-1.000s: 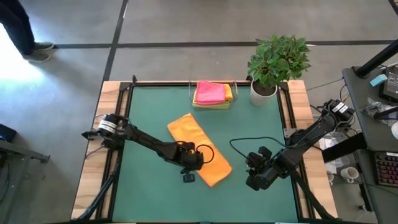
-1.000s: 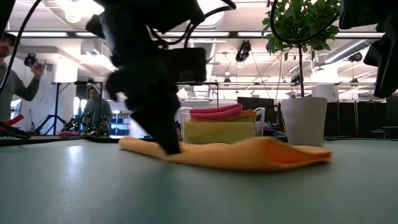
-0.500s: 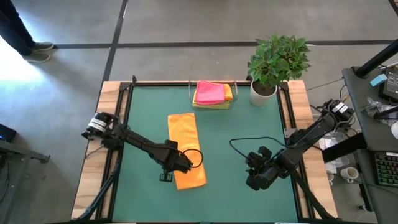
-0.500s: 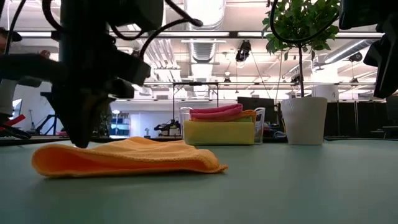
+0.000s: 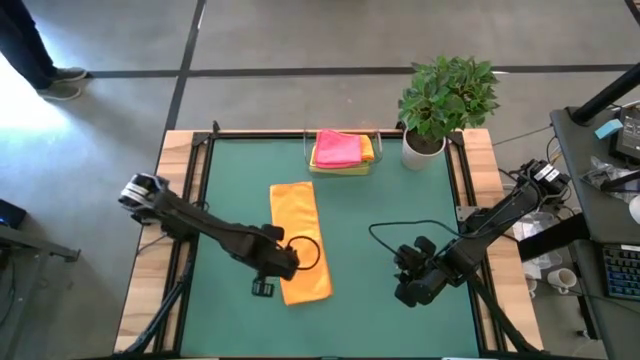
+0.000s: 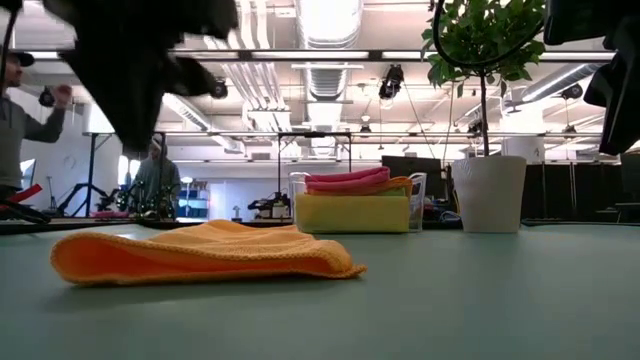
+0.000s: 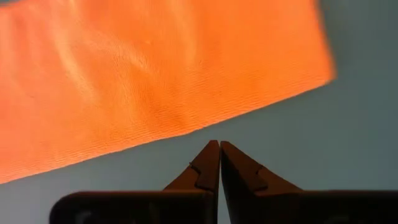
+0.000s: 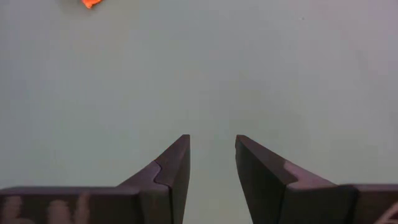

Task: Fold microfiber towels
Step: Fold the orange towel

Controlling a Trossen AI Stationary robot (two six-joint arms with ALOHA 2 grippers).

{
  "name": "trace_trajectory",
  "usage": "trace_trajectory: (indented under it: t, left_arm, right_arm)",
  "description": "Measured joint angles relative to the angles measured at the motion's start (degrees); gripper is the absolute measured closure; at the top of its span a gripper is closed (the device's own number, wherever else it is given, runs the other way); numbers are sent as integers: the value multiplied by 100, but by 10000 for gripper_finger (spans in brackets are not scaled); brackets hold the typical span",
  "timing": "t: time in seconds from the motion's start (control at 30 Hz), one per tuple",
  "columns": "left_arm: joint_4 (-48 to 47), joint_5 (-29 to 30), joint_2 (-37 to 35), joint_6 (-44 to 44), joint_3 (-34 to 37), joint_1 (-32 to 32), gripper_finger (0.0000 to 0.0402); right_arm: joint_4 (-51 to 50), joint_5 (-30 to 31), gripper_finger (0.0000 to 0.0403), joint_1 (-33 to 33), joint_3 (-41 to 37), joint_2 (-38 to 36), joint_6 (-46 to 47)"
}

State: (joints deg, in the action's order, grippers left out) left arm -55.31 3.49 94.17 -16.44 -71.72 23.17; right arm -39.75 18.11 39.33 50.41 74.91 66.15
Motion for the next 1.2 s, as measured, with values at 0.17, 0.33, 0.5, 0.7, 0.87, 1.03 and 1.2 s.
trace_trajectory:
  t: [0.17, 0.33, 0.5, 0.7, 0.87, 1.03, 1.2]
  left_arm:
    - [-69, 5, -690, -117, 2, 145, 402]
    - [-144, 30, -1407, -123, 9, 176, 398]
    - [-166, 300, -2060, -132, 11, 174, 357]
    - [-328, 734, -2645, -147, 18, 170, 281]
    - [-437, 731, -2819, -780, 129, 172, 234]
    - [-377, 673, -2778, -1018, 273, 373, 224]
    - [-13, 686, -2777, -1029, 654, 767, 224]
  right_arm:
    - [-1, 2, 284, 0, 0, 0, -7]
    - [21, 3, 284, 0, 0, 0, 94]
    - [202, 10, 284, 0, 0, 0, 346]
    - [994, 16, 284, 0, 0, 0, 161]
    - [1955, 332, 284, -2, 2, 11, -415]
    - [2677, 404, 284, -37, 2, 15, -828]
    - [3019, 404, 281, -37, 2, 32, -748]
